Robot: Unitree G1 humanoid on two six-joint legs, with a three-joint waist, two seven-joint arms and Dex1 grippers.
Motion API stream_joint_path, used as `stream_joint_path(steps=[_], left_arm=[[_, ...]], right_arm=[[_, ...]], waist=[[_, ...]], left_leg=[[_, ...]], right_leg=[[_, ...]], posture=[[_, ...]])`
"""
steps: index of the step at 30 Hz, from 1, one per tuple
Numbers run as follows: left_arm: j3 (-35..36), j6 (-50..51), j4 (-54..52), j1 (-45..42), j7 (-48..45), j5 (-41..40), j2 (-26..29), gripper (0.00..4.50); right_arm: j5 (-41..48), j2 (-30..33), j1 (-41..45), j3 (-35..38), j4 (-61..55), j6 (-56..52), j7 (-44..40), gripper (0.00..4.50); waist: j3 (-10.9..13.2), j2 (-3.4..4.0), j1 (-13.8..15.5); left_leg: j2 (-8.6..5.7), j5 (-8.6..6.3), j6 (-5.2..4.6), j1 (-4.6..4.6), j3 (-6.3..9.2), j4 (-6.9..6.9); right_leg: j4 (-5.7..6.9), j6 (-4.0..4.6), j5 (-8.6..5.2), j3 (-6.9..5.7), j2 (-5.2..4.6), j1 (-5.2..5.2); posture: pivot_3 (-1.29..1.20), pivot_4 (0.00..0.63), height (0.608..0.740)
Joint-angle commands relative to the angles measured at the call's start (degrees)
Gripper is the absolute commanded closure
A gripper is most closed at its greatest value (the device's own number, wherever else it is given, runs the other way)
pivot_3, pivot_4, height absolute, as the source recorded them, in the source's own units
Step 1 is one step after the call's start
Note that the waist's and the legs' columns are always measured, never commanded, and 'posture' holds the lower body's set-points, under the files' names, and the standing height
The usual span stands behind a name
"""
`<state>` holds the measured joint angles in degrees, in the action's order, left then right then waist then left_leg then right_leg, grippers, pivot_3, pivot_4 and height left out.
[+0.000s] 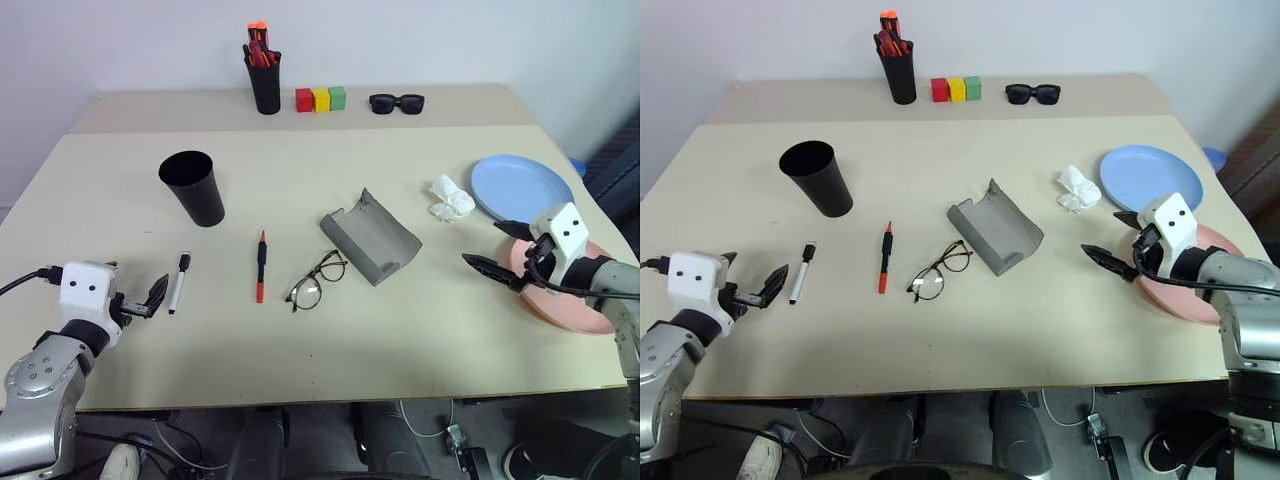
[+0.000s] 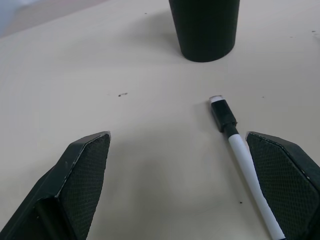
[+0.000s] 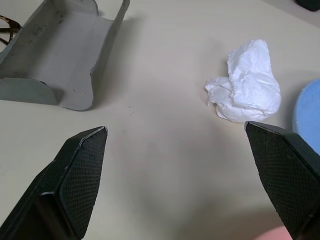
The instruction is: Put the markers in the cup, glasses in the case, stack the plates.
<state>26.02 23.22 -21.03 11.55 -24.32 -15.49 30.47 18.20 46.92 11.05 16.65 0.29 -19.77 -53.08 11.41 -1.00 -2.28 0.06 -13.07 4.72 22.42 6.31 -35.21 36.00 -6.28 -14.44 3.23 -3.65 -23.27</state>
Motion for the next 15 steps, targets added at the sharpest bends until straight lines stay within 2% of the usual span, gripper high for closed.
stream_joint_path(steps=[1, 9, 12, 15], left_arm=[[1.3, -0.2, -2.3, 0.4, 0.5, -0.2, 0.2, 0.04], [-1.1, 4.0, -6.1, 0.0, 2.7, 0.1, -0.2, 0.04], [-3.1, 9.3, -7.9, -2.5, 4.6, -0.1, -0.1, 0.04], [-5.5, 21.2, -7.9, -9.5, 10.0, 0.7, -0.2, 0.04]], right_arm=[[-0.1, 0.5, 2.0, -0.4, -0.8, 1.2, 0.4, 0.00], [0.4, -1.6, 5.2, -5.9, -4.9, 0.9, 0.6, 0.00], [1.1, -3.8, 6.5, -9.3, -9.7, -0.5, 1.6, 0.00], [0.3, -8.2, 9.3, -16.0, -15.7, -2.4, 3.2, 0.00]], waist=[[0.0, 0.00, -0.2], [0.0, 0.00, -0.1], [0.0, 0.00, -0.1], [0.0, 0.00, -0.2]], left_leg=[[0.00, 0.00, 0.00, 0.00, 0.00, 0.00], [0.00, 0.00, 0.00, 0.00, 0.01, 0.00], [0.00, 0.00, 0.00, 0.01, 0.02, -0.01], [0.00, 0.00, 0.00, 0.00, 0.05, -0.02]], right_leg=[[0.00, 0.00, 0.00, 0.00, 0.00, 0.00], [0.01, 0.00, 0.00, 0.00, 0.00, 0.00], [0.01, -0.02, 0.00, 0.00, 0.01, 0.00], [0.06, -0.04, 0.01, 0.00, 0.03, 0.00]], posture=[[0.00, 0.150, 0.740], [0.00, 0.150, 0.740], [0.00, 0.150, 0.740], [0.00, 0.150, 0.740]])
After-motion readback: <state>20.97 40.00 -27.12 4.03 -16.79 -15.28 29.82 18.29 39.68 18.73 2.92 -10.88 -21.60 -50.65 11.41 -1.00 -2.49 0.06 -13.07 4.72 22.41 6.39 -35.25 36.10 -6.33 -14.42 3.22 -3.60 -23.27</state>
